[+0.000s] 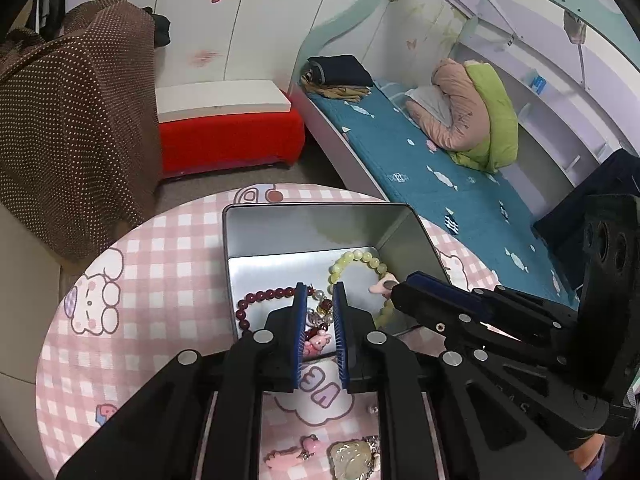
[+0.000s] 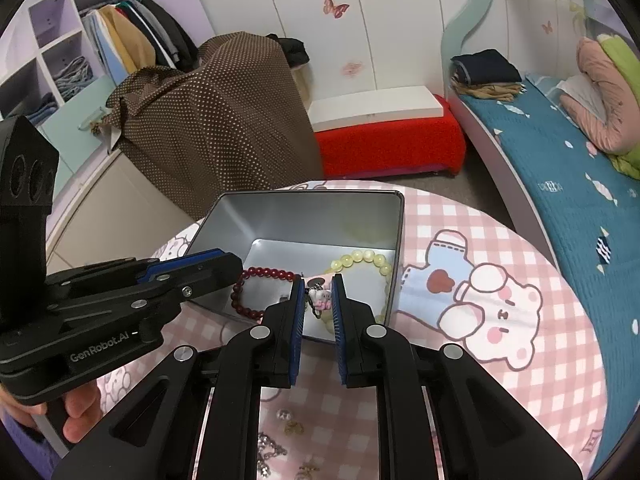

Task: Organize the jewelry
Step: 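Carry both pink charms into the grey tin and open both tools, then return both tools to the table and grasp the pink charm with the left tool, then grasp the pearl earring with the right tool while the left tool holds the pink charm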

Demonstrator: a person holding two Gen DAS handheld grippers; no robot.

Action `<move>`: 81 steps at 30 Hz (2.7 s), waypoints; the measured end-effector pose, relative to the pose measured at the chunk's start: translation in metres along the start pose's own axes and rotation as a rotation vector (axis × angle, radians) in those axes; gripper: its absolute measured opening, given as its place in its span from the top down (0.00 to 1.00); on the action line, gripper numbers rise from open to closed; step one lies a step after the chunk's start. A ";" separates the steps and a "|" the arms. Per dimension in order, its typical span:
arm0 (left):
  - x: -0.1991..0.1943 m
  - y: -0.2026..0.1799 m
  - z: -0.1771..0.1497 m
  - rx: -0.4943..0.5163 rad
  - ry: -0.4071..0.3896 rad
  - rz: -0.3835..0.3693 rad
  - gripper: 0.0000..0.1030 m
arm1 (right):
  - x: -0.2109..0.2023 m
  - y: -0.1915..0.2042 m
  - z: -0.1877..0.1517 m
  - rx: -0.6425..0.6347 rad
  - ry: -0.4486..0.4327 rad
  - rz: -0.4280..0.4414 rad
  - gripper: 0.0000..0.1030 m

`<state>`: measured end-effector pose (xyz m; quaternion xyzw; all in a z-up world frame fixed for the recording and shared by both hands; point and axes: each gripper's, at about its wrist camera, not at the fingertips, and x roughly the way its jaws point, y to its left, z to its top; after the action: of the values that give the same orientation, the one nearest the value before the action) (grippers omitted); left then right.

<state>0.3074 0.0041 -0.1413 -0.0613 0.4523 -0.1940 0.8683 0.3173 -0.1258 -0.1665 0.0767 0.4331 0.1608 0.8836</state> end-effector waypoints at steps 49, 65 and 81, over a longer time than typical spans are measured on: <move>-0.009 -0.002 -0.113 0.167 0.000 0.200 0.54 | -0.048 0.003 -0.127 -0.027 0.024 -0.118 0.52; -0.021 0.007 -0.113 0.126 -0.024 0.165 0.90 | -0.037 0.014 -0.127 -0.076 0.040 -0.128 0.57; -0.051 -0.009 -0.100 0.118 -0.084 0.081 0.90 | -0.051 0.021 -0.113 -0.116 -0.014 -0.132 0.89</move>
<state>0.1974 0.0232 -0.1581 0.0003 0.4054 -0.1823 0.8957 0.1946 -0.1242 -0.1924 -0.0024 0.4208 0.1263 0.8983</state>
